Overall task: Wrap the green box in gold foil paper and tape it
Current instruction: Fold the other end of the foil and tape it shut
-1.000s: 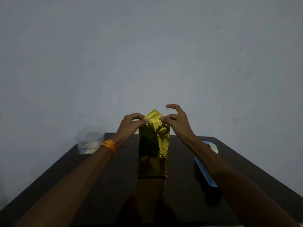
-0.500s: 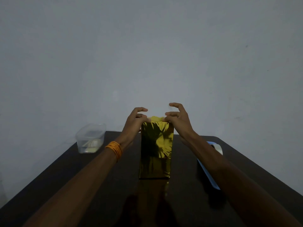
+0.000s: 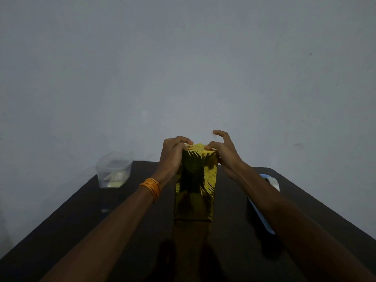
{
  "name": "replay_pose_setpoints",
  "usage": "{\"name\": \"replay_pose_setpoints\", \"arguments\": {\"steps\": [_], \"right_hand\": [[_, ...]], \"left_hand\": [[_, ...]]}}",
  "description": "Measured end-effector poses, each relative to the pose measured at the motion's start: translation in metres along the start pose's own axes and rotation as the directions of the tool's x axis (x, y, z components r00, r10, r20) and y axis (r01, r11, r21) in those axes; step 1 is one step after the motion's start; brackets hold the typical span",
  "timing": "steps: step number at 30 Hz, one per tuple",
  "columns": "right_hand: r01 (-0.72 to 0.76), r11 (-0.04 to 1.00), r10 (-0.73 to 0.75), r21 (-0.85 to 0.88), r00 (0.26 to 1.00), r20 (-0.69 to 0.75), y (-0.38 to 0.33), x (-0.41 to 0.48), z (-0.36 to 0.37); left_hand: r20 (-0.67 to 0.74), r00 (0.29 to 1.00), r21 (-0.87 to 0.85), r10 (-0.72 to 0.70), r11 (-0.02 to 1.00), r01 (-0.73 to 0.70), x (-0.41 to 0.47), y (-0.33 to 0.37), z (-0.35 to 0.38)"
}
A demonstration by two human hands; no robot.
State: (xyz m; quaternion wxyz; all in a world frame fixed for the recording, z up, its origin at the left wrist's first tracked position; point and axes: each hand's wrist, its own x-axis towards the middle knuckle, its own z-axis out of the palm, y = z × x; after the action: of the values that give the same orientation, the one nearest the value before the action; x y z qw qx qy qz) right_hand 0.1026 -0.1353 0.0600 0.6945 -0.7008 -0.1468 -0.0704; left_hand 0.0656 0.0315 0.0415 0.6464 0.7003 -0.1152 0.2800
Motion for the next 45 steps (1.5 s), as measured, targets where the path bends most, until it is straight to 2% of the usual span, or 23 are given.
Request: {"name": "replay_pose_setpoints", "arguments": {"steps": [3, 8, 12, 18, 24, 26, 27, 29, 31, 34, 36, 37, 41, 45], "right_hand": [[-0.052, 0.999, 0.053, -0.004, 0.998, 0.028, -0.005, 0.001, -0.001], [-0.085, 0.996, 0.085, 0.003, 0.996, 0.020, -0.007, 0.005, -0.001], [-0.068, 0.997, 0.069, -0.046, 0.997, 0.028, -0.007, 0.006, 0.002], [-0.096, 0.994, 0.098, -0.044, 0.994, 0.051, -0.014, 0.005, 0.003], [-0.113, 0.994, 0.113, -0.007, 0.992, 0.049, -0.016, 0.002, 0.003], [-0.109, 0.994, 0.109, -0.008, 0.992, 0.055, -0.015, 0.002, 0.003], [-0.100, 0.995, 0.101, -0.015, 0.993, 0.063, -0.014, 0.002, 0.003], [-0.087, 0.996, 0.088, -0.016, 0.993, 0.081, -0.013, 0.000, 0.001], [-0.081, 0.997, 0.081, -0.008, 0.993, 0.091, -0.013, 0.000, -0.001], [-0.083, 0.996, 0.085, -0.029, 0.993, 0.081, -0.010, 0.002, -0.005], [-0.080, 0.996, 0.083, -0.041, 0.993, 0.085, -0.008, 0.002, -0.005], [-0.079, 0.996, 0.082, -0.035, 0.992, 0.092, -0.007, 0.002, -0.005], [-0.083, 0.996, 0.085, -0.019, 0.991, 0.106, -0.006, 0.001, -0.006], [-0.085, 0.996, 0.087, -0.016, 0.990, 0.111, -0.004, 0.003, -0.006]], "left_hand": [[-0.010, 1.000, -0.044, 0.000, 0.999, 0.000, 0.001, 0.002, 0.001], [-0.041, 0.999, 0.061, -0.021, 0.998, 0.023, -0.005, -0.006, -0.002], [-0.078, 0.996, 0.103, 0.038, 0.994, -0.030, -0.006, -0.006, -0.002], [-0.073, 0.991, 0.019, -0.110, 0.994, 0.112, 0.002, 0.003, -0.001], [-0.074, 0.986, -0.006, -0.152, 0.988, 0.152, 0.003, 0.005, 0.002], [-0.103, 0.987, 0.039, -0.126, 0.991, 0.130, 0.002, 0.002, 0.004], [-0.125, 0.990, 0.122, -0.071, 0.989, 0.087, 0.001, 0.002, 0.005], [-0.129, 0.987, 0.361, 0.097, 0.932, -0.045, -0.004, 0.001, 0.007], [-0.087, 0.961, 0.552, 0.261, 0.816, -0.172, -0.011, 0.004, 0.013], [0.070, 0.881, 0.753, 0.468, 0.555, -0.354, -0.029, 0.017, 0.027], [0.197, 0.869, 0.816, 0.455, 0.415, -0.402, -0.042, 0.020, 0.034], [0.225, 0.874, 0.832, 0.430, 0.383, -0.402, -0.048, 0.019, 0.035], [0.238, 0.885, 0.874, 0.400, 0.310, -0.375, -0.056, 0.012, 0.033], [0.248, 0.909, 0.892, 0.336, 0.287, -0.349, -0.054, 0.013, 0.034]]}}
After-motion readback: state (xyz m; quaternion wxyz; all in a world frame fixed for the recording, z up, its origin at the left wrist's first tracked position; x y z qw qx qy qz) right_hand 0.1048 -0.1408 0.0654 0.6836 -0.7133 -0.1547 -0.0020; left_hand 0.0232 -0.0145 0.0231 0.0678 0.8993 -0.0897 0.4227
